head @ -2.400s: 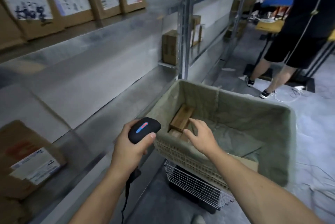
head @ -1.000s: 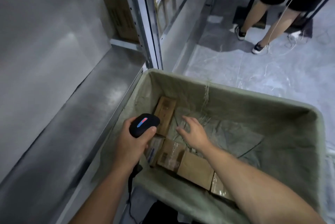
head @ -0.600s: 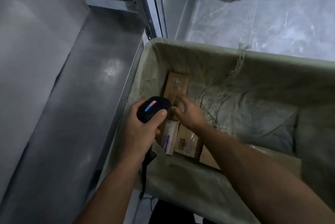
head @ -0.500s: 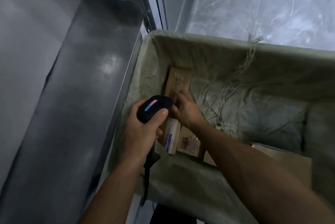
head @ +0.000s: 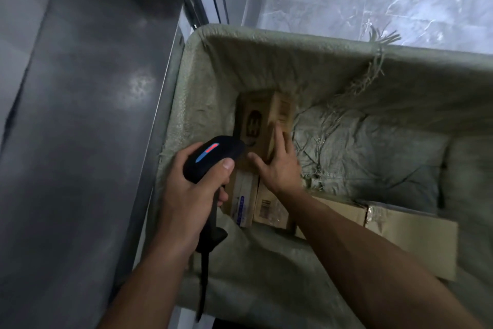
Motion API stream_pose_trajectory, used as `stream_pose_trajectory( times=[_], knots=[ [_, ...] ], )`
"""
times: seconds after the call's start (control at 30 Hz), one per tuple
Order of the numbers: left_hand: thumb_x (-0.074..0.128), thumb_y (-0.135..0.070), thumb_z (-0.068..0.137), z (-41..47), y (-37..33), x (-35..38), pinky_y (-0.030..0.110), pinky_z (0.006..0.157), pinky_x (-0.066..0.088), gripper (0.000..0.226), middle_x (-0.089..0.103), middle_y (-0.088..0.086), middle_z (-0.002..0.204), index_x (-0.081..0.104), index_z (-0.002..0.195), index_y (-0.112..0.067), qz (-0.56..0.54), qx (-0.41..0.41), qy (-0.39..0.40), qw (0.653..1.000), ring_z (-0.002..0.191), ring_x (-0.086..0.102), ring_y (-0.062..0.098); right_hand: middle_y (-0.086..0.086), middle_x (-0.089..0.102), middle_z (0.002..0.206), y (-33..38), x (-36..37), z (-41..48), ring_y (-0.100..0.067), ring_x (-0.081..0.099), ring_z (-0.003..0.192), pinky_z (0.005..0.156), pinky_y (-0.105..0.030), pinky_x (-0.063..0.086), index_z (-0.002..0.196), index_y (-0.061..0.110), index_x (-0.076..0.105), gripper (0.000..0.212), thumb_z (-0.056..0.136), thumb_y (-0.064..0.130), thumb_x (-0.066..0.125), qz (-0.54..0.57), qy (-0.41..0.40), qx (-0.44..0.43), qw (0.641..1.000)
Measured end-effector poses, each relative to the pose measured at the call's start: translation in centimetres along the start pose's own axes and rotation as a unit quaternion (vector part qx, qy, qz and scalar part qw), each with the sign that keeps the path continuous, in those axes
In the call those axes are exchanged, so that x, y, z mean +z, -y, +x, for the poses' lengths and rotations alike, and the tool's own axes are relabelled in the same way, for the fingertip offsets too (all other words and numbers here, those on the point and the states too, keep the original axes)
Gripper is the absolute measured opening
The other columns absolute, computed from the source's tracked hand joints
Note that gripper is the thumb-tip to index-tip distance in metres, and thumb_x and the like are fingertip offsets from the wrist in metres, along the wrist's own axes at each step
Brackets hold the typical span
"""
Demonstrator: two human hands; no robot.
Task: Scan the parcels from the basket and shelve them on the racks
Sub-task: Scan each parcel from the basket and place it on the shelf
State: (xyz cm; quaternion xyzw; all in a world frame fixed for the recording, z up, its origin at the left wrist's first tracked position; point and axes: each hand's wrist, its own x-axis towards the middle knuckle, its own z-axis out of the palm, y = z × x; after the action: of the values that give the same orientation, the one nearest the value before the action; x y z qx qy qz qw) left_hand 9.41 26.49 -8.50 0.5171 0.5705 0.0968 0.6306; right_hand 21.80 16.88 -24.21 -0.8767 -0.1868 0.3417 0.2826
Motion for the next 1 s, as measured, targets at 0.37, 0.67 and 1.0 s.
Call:
stream_pose_trajectory(
  times=[0.37, 0.67, 1.0],
  knots=[
    [0.078, -0.038, 0.071, 0.3, 0.2, 0.4, 0.035, 0.062, 0.052, 0.051, 0.073, 0.007, 0.085, 0.064, 0.120, -0.034, 0.001, -0.010, 0.000, 1.000, 0.061, 0.064, 0.022, -0.001, -0.016, 0.168, 0.5, -0.3, 0.6, -0.027, -0.009, 0.155, 0.121, -0.063, 0.010, 0.161, 0.036, 0.000, 0.089, 0.095, 0.056, 0.057, -0.119, 0.001, -0.046, 0.992],
    [0.077, -0.038, 0.071, 0.4, 0.0, 0.7, 0.037, 0.062, 0.052, 0.047, 0.073, 0.005, 0.081, 0.064, 0.116, -0.037, 0.002, -0.014, -0.002, 1.000, 0.061, 0.064, 0.021, -0.005, -0.022, 0.167, -0.3, -0.6, 0.7, -0.029, -0.018, 0.154, 0.122, -0.058, 0.007, 0.162, 0.017, 0.005, 0.088, 0.098, 0.057, 0.050, -0.174, 0.005, -0.020, 0.984],
    [0.078, -0.036, 0.071, 0.8, 0.1, 0.7, 0.039, 0.064, 0.054, 0.048, 0.073, 0.008, 0.086, 0.064, 0.117, -0.036, -0.004, -0.012, 0.002, 1.000, 0.065, 0.065, 0.022, -0.012, -0.029, 0.164, -0.2, -0.5, 1.6, -0.035, -0.019, 0.153, 0.121, -0.059, 0.007, 0.160, 0.019, -0.011, 0.109, 0.090, 0.068, 0.056, -0.146, 0.014, 0.053, 0.988]
  ],
)
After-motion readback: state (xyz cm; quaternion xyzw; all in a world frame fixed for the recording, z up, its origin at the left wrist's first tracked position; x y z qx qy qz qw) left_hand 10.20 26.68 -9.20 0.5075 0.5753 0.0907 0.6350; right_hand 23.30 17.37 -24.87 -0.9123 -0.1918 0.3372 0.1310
